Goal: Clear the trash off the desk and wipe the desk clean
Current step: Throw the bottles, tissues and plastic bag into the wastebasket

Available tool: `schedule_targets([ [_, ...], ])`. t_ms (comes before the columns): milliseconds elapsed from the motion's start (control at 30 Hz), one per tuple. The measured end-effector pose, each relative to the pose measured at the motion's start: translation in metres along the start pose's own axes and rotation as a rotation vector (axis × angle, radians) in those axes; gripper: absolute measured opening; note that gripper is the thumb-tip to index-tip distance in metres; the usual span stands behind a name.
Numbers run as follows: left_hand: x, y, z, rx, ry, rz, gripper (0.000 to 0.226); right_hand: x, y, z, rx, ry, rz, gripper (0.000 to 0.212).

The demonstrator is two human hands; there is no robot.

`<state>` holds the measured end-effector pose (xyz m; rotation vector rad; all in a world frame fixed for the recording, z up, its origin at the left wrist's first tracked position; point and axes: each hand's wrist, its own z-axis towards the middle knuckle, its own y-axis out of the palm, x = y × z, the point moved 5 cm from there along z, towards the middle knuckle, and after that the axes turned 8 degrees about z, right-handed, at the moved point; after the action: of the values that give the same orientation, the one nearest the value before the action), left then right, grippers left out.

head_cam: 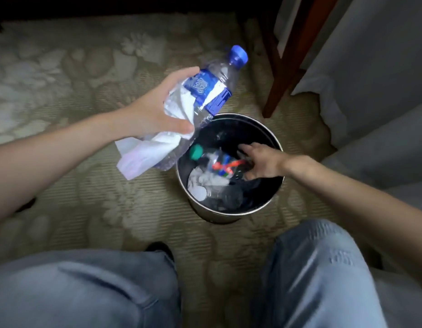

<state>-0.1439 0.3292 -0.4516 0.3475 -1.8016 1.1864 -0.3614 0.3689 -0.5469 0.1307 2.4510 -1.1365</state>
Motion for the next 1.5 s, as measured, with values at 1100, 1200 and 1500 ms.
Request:
schedule_targets([
  [1100,0.164,-0.074,-0.04,-0.33,-0.036,0.867,0.054,-0.164,-0.153,-0.16,0.361,-0.277,-0.38,0.046],
  [1200,0.214,-0.125,-0.074,-0.349,-0.1,0.828,0.054,-0.211,-0.194,-0.201,0.396,-0.286,-0.325,0.037],
  [1500,0.324,-0.27,-0.142,-0.305,-0.171,0.724,0.063,-0.345,-0.309,-0.276,0.427,-0.288,-0.246,0.044],
])
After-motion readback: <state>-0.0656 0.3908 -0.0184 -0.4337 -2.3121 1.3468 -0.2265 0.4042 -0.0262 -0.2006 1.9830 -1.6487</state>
